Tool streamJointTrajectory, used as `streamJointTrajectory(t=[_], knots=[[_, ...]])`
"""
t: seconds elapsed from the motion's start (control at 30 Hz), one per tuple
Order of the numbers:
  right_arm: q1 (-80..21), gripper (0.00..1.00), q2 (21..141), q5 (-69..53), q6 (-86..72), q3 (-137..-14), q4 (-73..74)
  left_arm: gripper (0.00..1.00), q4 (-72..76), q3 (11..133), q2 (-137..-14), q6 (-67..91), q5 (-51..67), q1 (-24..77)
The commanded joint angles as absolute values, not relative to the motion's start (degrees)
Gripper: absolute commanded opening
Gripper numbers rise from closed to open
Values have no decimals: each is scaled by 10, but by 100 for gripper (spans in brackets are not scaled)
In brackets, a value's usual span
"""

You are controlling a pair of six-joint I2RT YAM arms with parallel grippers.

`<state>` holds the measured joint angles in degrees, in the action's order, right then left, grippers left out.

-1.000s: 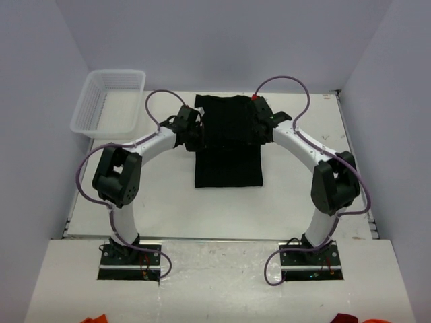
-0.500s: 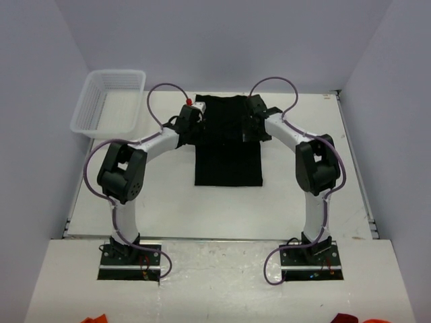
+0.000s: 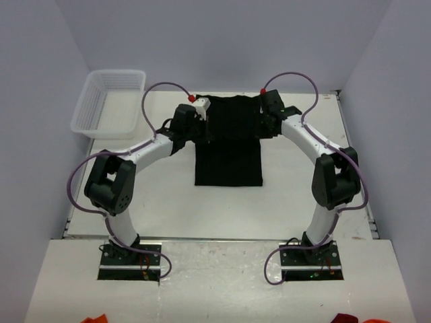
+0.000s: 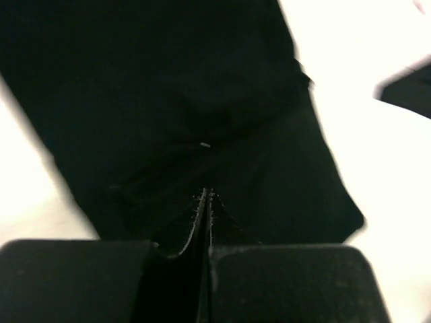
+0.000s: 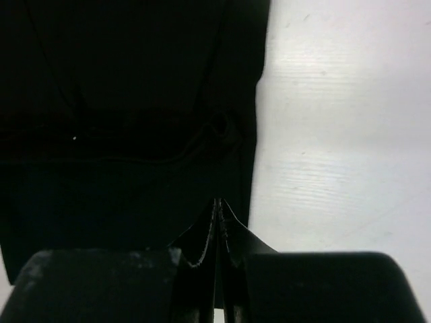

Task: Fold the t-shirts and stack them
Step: Fold the folded rectangular tshirt in 1/3 of the way

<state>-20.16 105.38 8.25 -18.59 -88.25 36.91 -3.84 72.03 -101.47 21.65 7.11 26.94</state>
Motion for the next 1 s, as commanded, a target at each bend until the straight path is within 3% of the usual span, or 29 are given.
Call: streamJointTrajectory(t=[0.0,0.27,0.6,0.8,0.97], knots=[[-192,0,1073,-31,-222,-872,335,0,62,699,-1055,258,290,275],[-190,0,1173,-79,-195,-984,395,0,83,743,-1146,272,322,267],[-191,0,1243,-59,-194,-1018,403,0,70,786,-1204,254,303,241],[-190,0,1274,2,-197,-1057,422,0,72,790,-1223,243,303,200],[-190,0,1208,88,-203,-995,357,0,76,803,-1253,232,311,169]])
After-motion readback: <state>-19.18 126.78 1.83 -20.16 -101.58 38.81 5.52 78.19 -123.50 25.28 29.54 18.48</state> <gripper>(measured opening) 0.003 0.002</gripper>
